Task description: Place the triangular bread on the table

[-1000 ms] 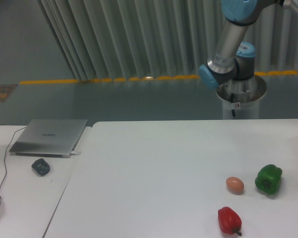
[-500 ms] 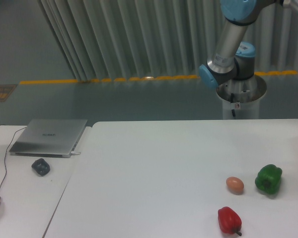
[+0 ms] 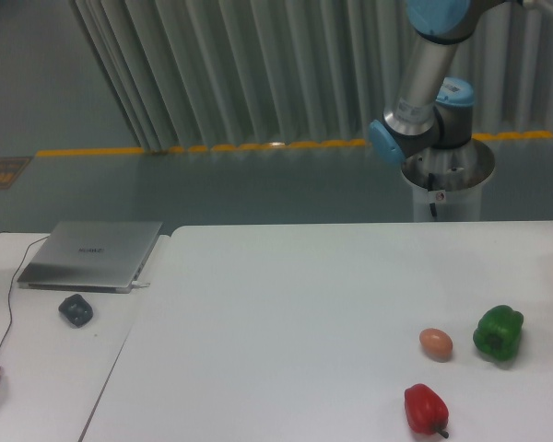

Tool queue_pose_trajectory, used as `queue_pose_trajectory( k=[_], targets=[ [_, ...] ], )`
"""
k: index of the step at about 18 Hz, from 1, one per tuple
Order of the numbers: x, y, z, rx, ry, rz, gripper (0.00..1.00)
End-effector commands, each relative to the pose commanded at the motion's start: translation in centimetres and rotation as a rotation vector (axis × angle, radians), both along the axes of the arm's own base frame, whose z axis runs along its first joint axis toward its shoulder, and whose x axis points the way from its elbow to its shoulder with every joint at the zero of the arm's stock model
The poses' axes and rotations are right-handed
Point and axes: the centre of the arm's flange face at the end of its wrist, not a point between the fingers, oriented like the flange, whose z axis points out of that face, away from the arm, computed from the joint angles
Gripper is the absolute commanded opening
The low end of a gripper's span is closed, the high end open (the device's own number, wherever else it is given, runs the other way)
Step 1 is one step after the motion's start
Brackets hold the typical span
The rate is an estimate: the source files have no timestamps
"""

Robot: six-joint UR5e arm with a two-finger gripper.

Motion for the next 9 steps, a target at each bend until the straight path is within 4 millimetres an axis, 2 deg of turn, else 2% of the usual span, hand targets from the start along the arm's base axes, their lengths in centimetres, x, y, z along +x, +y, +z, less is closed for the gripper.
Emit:
queue_pose_trajectory(
  k=[4, 9],
  targets=[
    [0.3, 0.1, 2.1, 0.001, -0.029, 0.001, 0.06],
    [1.1, 0.7, 3.6, 0.012, -0.040, 0.016, 0.06]
  ],
)
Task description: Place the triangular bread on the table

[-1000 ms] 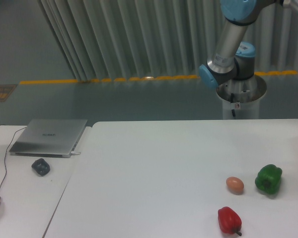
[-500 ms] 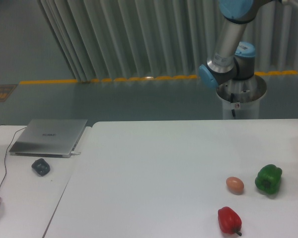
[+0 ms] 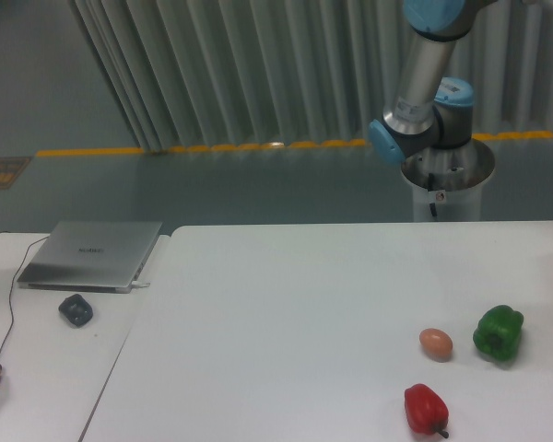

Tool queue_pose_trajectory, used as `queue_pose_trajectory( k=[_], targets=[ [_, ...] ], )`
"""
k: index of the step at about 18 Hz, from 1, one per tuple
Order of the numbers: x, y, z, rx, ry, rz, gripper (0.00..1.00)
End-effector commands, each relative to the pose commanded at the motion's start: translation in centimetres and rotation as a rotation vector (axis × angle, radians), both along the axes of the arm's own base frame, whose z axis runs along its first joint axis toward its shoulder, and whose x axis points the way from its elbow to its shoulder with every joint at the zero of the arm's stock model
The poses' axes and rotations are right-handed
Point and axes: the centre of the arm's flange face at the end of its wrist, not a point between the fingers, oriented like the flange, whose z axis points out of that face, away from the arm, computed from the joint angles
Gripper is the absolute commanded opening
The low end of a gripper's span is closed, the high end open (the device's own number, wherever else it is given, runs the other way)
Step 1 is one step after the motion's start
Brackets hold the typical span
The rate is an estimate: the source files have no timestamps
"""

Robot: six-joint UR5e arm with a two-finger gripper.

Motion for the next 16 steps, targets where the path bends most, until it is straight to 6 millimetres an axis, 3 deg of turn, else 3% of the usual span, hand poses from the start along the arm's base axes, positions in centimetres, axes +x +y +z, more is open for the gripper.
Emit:
queue_pose_trajectory(
  k=[5, 10, 16],
  targets=[
    [1.7, 2.1, 1.6, 0.110, -0.073, 0.171, 0.06],
    [5.1, 7.8, 2.0, 0.117, -0.056, 0.365, 0.06],
    [6.7, 12.7, 1.9, 0.185, 0.051, 0.526, 0.06]
  ],
)
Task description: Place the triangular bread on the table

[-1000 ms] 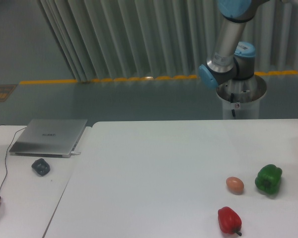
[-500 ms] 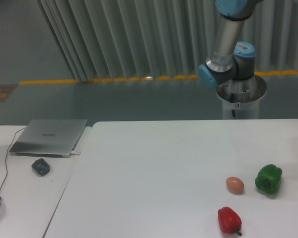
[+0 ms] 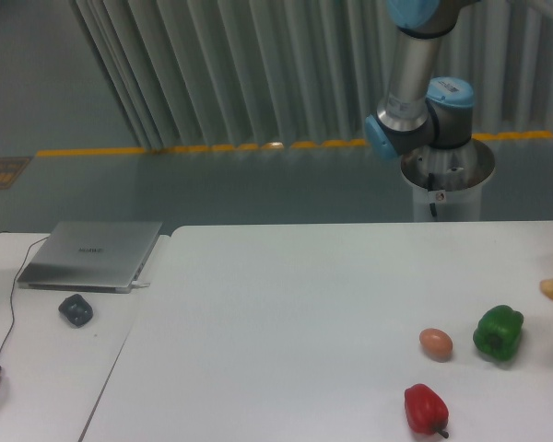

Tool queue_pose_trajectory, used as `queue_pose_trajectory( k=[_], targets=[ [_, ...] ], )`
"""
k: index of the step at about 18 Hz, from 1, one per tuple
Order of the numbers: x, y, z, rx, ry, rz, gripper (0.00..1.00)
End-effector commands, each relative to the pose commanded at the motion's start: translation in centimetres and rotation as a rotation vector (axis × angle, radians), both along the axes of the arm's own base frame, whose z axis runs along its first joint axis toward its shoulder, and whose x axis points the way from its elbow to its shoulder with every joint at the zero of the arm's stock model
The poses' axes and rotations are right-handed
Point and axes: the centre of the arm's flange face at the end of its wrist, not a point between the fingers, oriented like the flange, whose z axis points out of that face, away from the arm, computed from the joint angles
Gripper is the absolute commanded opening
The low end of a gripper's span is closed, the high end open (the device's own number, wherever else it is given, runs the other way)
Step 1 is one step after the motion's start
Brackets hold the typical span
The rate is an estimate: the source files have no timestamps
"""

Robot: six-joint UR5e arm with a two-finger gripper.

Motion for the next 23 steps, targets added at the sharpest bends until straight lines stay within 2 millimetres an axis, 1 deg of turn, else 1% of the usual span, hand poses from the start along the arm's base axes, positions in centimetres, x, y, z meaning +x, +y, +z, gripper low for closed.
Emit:
queue_pose_trajectory(
  k=[2, 3, 5, 6, 7, 8, 10, 14, 15, 17, 18, 19, 20, 21, 22, 23],
  targets=[
    [0.4, 1.0, -0.2, 0.014, 0.019, 0.040, 0.08],
    [0.2, 1.2, -0.3, 0.020, 0.031, 0.072, 0.08],
    [0.2, 1.7, -1.2, 0.029, 0.038, 0.124, 0.08],
    [0.2, 1.9, -1.5, 0.037, 0.046, 0.146, 0.09],
    [0.3, 1.8, -2.3, 0.045, 0.053, 0.181, 0.13],
    [0.2, 1.9, -2.8, 0.066, 0.076, 0.210, 0.13],
    [-0.2, 2.1, -3.7, 0.083, 0.095, 0.219, 0.13],
    [-0.8, 2.5, -5.6, 0.069, 0.081, 0.218, 0.13],
    [-0.9, 2.5, -5.9, 0.064, 0.079, 0.217, 0.13],
    [-0.9, 2.5, -5.9, 0.063, 0.081, 0.217, 0.14],
    [-0.9, 2.5, -6.0, 0.061, 0.079, 0.215, 0.23],
    [-0.8, 2.6, -6.0, 0.061, 0.080, 0.209, 0.44],
    [-0.9, 2.5, -5.9, 0.062, 0.081, 0.212, 0.51],
    [-0.9, 2.5, -6.1, 0.060, 0.080, 0.214, 0.79],
    [-0.9, 2.5, -6.2, 0.059, 0.079, 0.213, 1.00],
    [-0.9, 2.4, -6.1, 0.059, 0.081, 0.217, 1.00]
  ],
)
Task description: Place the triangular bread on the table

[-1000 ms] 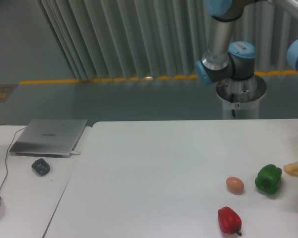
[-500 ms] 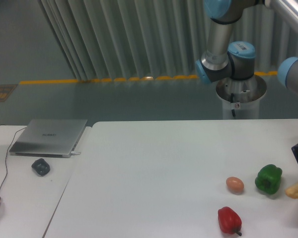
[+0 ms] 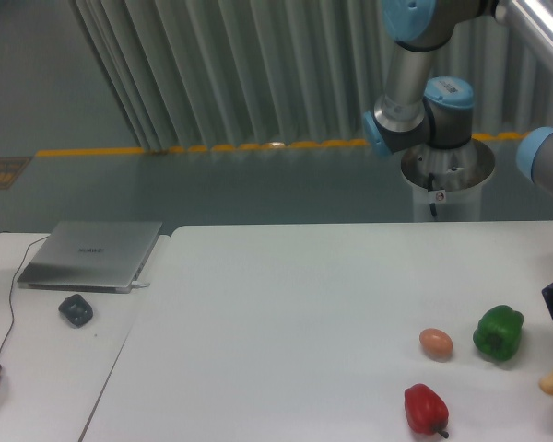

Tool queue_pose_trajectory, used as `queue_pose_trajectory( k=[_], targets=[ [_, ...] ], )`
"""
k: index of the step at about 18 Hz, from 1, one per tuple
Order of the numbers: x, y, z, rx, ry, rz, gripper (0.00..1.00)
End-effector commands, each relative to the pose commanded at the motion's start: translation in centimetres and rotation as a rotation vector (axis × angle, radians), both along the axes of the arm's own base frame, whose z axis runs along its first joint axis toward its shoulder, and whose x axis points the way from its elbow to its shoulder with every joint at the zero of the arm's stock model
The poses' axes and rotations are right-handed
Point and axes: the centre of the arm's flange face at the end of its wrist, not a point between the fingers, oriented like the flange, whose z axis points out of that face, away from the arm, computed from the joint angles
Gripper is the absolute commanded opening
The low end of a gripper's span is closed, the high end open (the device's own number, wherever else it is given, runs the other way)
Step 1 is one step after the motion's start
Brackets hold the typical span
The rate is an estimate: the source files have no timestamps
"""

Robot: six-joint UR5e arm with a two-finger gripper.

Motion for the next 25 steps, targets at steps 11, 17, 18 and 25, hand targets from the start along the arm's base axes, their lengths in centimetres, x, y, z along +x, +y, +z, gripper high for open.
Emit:
queue_pose_trajectory(
  k=[11, 17, 18, 25],
  targets=[
    [1.7, 0.0, 0.2, -0.070, 0.034, -0.026, 1.00],
    [4.4, 0.0, 1.0, -0.177, 0.097, -0.167, 1.00],
    [4.7, -0.2, 1.3, -0.196, 0.094, -0.187, 1.00],
    [7.2, -0.3, 3.2, -0.235, 0.089, -0.224, 1.00]
  ],
)
